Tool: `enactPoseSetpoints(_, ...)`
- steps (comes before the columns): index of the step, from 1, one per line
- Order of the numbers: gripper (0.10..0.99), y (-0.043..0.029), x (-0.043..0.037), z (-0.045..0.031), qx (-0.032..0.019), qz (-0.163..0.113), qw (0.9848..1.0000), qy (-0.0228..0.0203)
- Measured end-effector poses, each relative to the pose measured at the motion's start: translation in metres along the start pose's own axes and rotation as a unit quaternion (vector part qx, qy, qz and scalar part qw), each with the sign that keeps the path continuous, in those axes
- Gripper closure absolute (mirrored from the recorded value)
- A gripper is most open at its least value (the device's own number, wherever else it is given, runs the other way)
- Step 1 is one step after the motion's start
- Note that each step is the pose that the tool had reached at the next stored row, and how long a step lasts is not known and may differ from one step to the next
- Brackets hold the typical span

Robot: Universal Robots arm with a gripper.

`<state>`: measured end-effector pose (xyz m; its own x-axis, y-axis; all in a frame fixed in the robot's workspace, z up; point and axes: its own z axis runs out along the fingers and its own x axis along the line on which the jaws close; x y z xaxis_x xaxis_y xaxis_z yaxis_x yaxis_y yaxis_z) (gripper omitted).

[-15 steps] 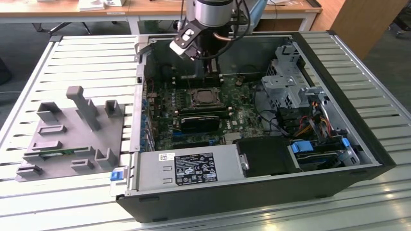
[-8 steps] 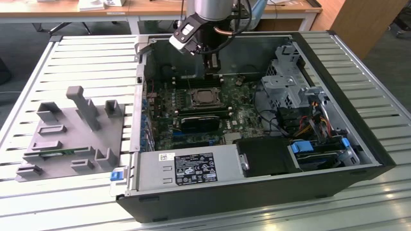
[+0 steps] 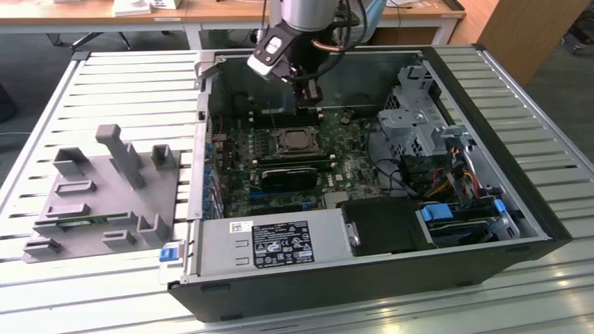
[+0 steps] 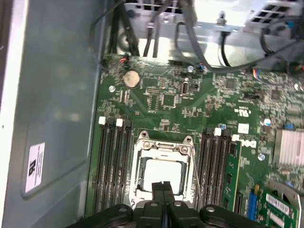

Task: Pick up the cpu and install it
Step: 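Install the first cpu locking lever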

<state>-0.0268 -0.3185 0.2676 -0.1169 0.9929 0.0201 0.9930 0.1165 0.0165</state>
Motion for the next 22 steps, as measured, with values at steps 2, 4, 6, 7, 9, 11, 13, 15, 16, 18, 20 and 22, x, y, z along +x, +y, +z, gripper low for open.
enactPoseSetpoints(2,0.98,0.0,0.0,0.0003,0.0003,-0.018,0.9998,0.0004)
enactPoseSetpoints(4,0.98,0.0,0.0,0.0005,0.0007,-0.036,0.9994,0.0007)
enactPoseSetpoints(6,0.98,0.0,0.0,0.0006,0.001,-0.052,0.9986,0.0009)
enactPoseSetpoints(7,0.98,0.0,0.0,0.0006,0.0012,-0.061,0.9981,0.0011)
enactPoseSetpoints(9,0.98,0.0,0.0,0.0007,0.0015,-0.079,0.9968,0.0014)
enactPoseSetpoints(11,0.98,0.0,0.0,0.0008,0.0019,-0.097,0.9953,0.0017)
enactPoseSetpoints(13,0.98,0.0,0.0,0.0009,0.0023,-0.115,0.9933,0.002)
enactPoseSetpoints(15,0.98,0.0,0.0,0.001,0.0026,-0.133,0.9911,0.0023)
enactPoseSetpoints(16,0.98,0.0,0.0,0.0012,0.003,-0.152,0.9884,0.0026)
enactPoseSetpoints(18,0.98,0.0,0.0,0.0013,0.0033,-0.169,0.9855,0.0029)
enactPoseSetpoints(20,0.98,0.0,0.0,0.0015,0.0037,-0.187,0.9823,0.0032)
enactPoseSetpoints(22,0.98,0.0,0.0,0.0016,0.0041,-0.205,0.9788,0.0035)
